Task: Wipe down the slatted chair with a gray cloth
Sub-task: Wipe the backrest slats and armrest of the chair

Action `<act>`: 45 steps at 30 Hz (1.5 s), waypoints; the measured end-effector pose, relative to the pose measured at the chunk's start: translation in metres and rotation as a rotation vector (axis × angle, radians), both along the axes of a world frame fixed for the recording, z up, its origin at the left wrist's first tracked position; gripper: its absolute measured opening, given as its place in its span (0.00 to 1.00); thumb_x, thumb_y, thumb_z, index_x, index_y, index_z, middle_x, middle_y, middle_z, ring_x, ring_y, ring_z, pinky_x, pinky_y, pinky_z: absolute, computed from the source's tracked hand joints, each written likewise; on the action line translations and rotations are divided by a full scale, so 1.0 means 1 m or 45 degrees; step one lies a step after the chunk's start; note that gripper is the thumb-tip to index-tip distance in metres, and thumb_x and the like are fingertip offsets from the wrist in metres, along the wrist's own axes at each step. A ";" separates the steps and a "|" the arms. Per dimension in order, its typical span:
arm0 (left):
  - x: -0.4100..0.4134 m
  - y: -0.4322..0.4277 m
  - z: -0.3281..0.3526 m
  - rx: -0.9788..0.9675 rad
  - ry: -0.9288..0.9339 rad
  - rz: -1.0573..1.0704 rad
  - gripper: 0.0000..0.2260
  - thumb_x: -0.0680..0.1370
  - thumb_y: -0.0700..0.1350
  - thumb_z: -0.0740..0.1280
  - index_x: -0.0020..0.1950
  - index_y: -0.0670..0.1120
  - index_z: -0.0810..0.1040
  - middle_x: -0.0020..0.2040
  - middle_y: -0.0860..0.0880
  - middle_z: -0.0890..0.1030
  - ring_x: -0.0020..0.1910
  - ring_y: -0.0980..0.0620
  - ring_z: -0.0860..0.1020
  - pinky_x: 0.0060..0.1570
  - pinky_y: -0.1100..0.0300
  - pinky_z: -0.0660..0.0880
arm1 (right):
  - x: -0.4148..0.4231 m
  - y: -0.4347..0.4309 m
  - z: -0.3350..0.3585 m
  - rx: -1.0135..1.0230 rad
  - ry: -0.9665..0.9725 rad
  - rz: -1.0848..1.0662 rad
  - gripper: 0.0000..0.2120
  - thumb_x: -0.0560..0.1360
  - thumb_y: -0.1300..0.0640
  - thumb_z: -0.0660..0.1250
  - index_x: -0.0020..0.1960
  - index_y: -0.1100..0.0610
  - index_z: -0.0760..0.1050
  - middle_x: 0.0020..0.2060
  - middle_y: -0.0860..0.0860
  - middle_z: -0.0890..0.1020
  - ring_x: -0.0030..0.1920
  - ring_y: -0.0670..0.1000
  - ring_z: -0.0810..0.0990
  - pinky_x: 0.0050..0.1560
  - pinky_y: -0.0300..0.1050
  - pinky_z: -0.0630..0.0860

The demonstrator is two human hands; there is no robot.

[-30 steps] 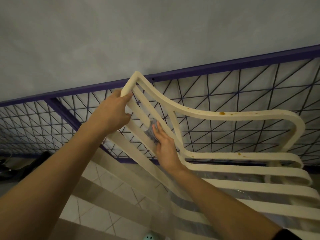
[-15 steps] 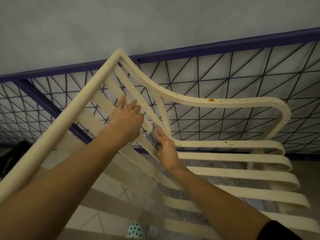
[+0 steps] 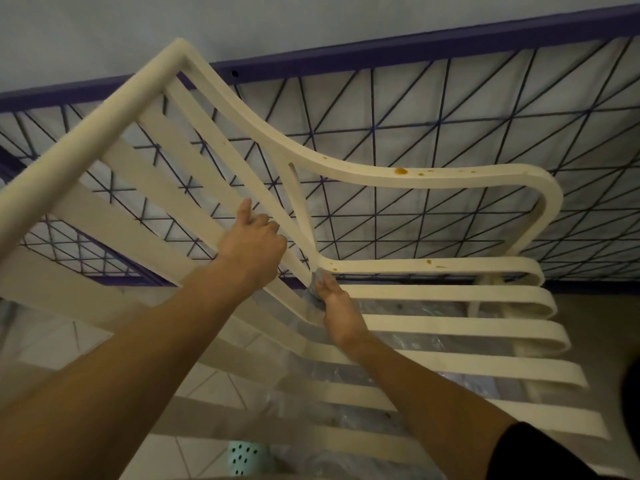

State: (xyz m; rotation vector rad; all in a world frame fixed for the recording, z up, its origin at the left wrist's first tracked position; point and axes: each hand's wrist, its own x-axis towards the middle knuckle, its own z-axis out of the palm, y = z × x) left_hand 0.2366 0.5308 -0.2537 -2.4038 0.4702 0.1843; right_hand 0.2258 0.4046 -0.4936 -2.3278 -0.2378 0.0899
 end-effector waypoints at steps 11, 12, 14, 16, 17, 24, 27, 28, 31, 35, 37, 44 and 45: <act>-0.007 -0.019 -0.041 -0.082 0.075 -0.004 0.18 0.77 0.47 0.62 0.67 0.49 0.73 0.67 0.48 0.73 0.71 0.47 0.65 0.73 0.40 0.45 | -0.006 -0.035 0.042 -0.680 -0.019 0.323 0.36 0.78 0.64 0.61 0.79 0.55 0.44 0.78 0.54 0.45 0.78 0.55 0.47 0.76 0.49 0.49; -0.008 -0.022 -0.048 -0.110 0.105 0.002 0.18 0.77 0.46 0.62 0.67 0.49 0.72 0.67 0.48 0.73 0.70 0.47 0.65 0.73 0.41 0.45 | -0.005 -0.039 0.042 -0.703 -0.011 0.328 0.35 0.78 0.64 0.60 0.79 0.55 0.45 0.78 0.54 0.46 0.78 0.55 0.46 0.76 0.49 0.48; -0.014 -0.031 -0.061 -0.178 0.188 0.033 0.19 0.78 0.45 0.61 0.69 0.48 0.71 0.68 0.48 0.72 0.70 0.47 0.65 0.73 0.42 0.47 | -0.007 -0.045 0.043 -0.731 0.005 0.340 0.32 0.80 0.63 0.57 0.79 0.55 0.46 0.78 0.56 0.46 0.78 0.56 0.46 0.76 0.50 0.47; -0.020 -0.042 -0.076 -0.323 0.263 0.107 0.19 0.79 0.44 0.60 0.70 0.48 0.69 0.69 0.48 0.71 0.69 0.47 0.67 0.71 0.46 0.56 | -0.008 -0.051 0.044 -0.782 0.007 0.353 0.31 0.80 0.62 0.56 0.79 0.55 0.47 0.78 0.57 0.47 0.78 0.57 0.47 0.77 0.50 0.47; -0.024 -0.047 -0.083 -0.435 0.308 0.176 0.18 0.79 0.44 0.60 0.69 0.48 0.69 0.69 0.48 0.71 0.67 0.47 0.69 0.68 0.49 0.63 | -0.009 -0.054 0.044 -0.792 0.004 0.352 0.31 0.80 0.62 0.57 0.79 0.56 0.47 0.78 0.57 0.47 0.77 0.57 0.47 0.77 0.50 0.47; -0.057 -0.080 -0.138 -0.922 0.635 0.370 0.25 0.80 0.46 0.61 0.77 0.47 0.59 0.75 0.46 0.63 0.71 0.44 0.65 0.67 0.51 0.66 | -0.015 -0.095 0.052 -0.784 -0.017 0.336 0.30 0.80 0.63 0.56 0.78 0.57 0.47 0.78 0.57 0.49 0.77 0.58 0.49 0.75 0.50 0.50; -0.070 -0.098 -0.157 -0.948 0.745 0.427 0.29 0.81 0.51 0.59 0.79 0.49 0.50 0.79 0.47 0.50 0.76 0.46 0.56 0.73 0.48 0.59 | -0.020 -0.120 0.058 -0.809 -0.020 0.333 0.28 0.80 0.64 0.54 0.78 0.57 0.49 0.78 0.56 0.49 0.77 0.58 0.49 0.75 0.50 0.51; -0.073 -0.102 -0.161 -0.933 0.763 0.455 0.29 0.82 0.53 0.58 0.79 0.50 0.49 0.80 0.47 0.47 0.77 0.46 0.52 0.74 0.48 0.57 | -0.021 -0.127 0.058 -0.806 -0.025 0.323 0.28 0.81 0.64 0.53 0.78 0.57 0.50 0.78 0.56 0.49 0.77 0.57 0.49 0.74 0.50 0.51; -0.080 -0.119 -0.165 -0.899 0.746 0.526 0.29 0.82 0.56 0.55 0.79 0.52 0.47 0.79 0.45 0.43 0.78 0.45 0.47 0.74 0.46 0.54 | -0.026 -0.151 0.059 -0.807 -0.010 0.291 0.27 0.81 0.65 0.52 0.78 0.56 0.49 0.78 0.56 0.49 0.77 0.57 0.48 0.75 0.49 0.50; -0.089 -0.134 -0.164 -0.890 0.691 0.524 0.29 0.82 0.56 0.53 0.79 0.52 0.45 0.79 0.46 0.42 0.78 0.45 0.44 0.75 0.44 0.51 | -0.032 -0.175 0.064 -0.823 0.026 0.246 0.28 0.81 0.65 0.53 0.78 0.56 0.49 0.78 0.56 0.49 0.77 0.58 0.50 0.75 0.51 0.53; -0.093 -0.142 -0.164 -0.895 0.685 0.504 0.28 0.83 0.56 0.52 0.79 0.52 0.44 0.79 0.46 0.40 0.78 0.45 0.42 0.75 0.44 0.49 | -0.034 -0.185 0.065 -0.841 0.031 0.213 0.28 0.80 0.64 0.53 0.78 0.55 0.49 0.78 0.56 0.49 0.76 0.59 0.52 0.74 0.51 0.56; -0.104 -0.168 -0.171 -0.918 0.662 0.547 0.29 0.83 0.56 0.52 0.79 0.54 0.40 0.78 0.46 0.35 0.77 0.43 0.37 0.75 0.43 0.46 | -0.042 -0.219 0.065 -0.847 0.045 0.156 0.28 0.81 0.62 0.54 0.79 0.53 0.49 0.78 0.54 0.49 0.76 0.58 0.52 0.74 0.51 0.56; -0.105 -0.168 -0.173 -0.908 0.656 0.540 0.30 0.83 0.56 0.52 0.79 0.54 0.39 0.78 0.46 0.35 0.77 0.43 0.37 0.75 0.43 0.46 | -0.043 -0.224 0.066 -0.844 0.049 0.142 0.29 0.81 0.62 0.55 0.79 0.53 0.49 0.78 0.54 0.49 0.77 0.58 0.52 0.74 0.51 0.57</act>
